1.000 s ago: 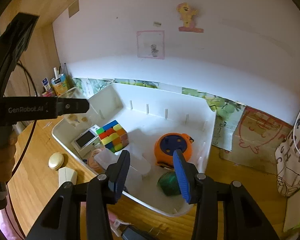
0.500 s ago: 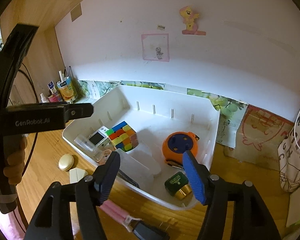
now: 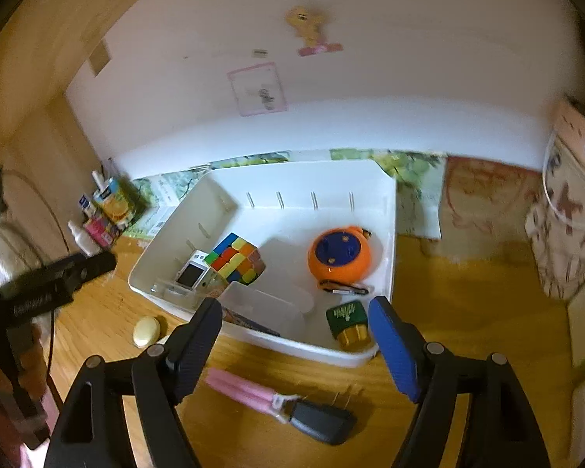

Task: Organize rigid objects
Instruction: 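Withdraw both tools from the bin toward the remaining desk items, then close left tool on the cream wedge block while right tool grasps the black power adapter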

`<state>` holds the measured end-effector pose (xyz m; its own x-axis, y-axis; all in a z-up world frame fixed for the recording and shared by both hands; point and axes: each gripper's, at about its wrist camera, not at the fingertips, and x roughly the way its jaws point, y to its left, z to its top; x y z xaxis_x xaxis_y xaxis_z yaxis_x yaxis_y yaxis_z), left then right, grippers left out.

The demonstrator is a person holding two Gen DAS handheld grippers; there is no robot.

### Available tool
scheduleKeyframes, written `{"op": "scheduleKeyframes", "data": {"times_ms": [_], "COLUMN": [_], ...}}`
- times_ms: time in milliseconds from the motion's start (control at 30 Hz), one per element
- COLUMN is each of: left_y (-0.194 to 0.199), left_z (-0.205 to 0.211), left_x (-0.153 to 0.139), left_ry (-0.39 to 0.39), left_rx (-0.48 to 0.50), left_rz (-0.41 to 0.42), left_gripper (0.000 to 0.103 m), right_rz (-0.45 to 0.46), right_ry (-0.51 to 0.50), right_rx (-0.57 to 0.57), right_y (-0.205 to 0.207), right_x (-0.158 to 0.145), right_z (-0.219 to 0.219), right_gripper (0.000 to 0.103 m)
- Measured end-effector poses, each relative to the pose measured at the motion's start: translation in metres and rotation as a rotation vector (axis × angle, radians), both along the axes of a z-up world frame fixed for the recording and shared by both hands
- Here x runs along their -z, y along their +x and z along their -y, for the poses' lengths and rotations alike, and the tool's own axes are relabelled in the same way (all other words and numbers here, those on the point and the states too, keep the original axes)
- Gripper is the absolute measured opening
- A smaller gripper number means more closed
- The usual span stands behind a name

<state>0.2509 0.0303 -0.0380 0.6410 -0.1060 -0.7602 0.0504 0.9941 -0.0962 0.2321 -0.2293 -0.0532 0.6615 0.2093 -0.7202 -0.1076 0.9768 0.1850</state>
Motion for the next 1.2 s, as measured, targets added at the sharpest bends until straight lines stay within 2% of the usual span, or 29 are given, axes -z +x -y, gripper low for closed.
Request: {"op": "scheduleKeyframes", "data": {"times_ms": [133, 300, 433, 600, 767, 867, 1033, 1200], "left_y": [-0.009, -0.021, -0.026, -0.025, -0.020, -0.016, -0.012, -0.007], "left_z": [-0.009, -0.015, -0.017, -0.020, -0.019, -0.019, -0.016, -0.012], "left_x": [0.011, 0.028, 0.042, 0.059, 0.077, 0.091, 0.108, 0.120], "left_ry": [-0.004, -0.006, 0.010, -0.009, -0.042, -0.100, -0.151, -0.166], "left_rx": [0.009, 0.044, 0.071, 0.093, 0.094, 0.091, 0.044, -0.005], "left_rz": [-0.050, -0.127, -0.178, -0.254, -0.338, -0.402, -0.476, -0.523], "left_gripper": [0.083, 0.083, 0.083, 0.083, 0.083, 0.083, 0.083, 0.083], "right_rz": [-0.048, -0.100, -0.128, -0.146, -0.171, -0.180, -0.199, -0.223], "right_ry": [0.063, 0.092, 0.091, 0.052, 0.017, -0.006, -0.047, -0.088], "right_rx": [0.069, 0.151, 0.198, 0.228, 0.239, 0.227, 0.202, 0.158], "right_y": [-0.005, -0.015, -0.024, -0.035, -0.041, -0.043, -0.047, -0.049], "right_x": [0.005, 0.017, 0.027, 0.040, 0.053, 0.061, 0.073, 0.085], "right_z": [0.004, 0.006, 0.003, -0.004, -0.011, -0.015, -0.018, -0.018], "right_gripper": [0.079, 0.079, 0.079, 0.079, 0.079, 0.079, 0.079, 0.079]}}
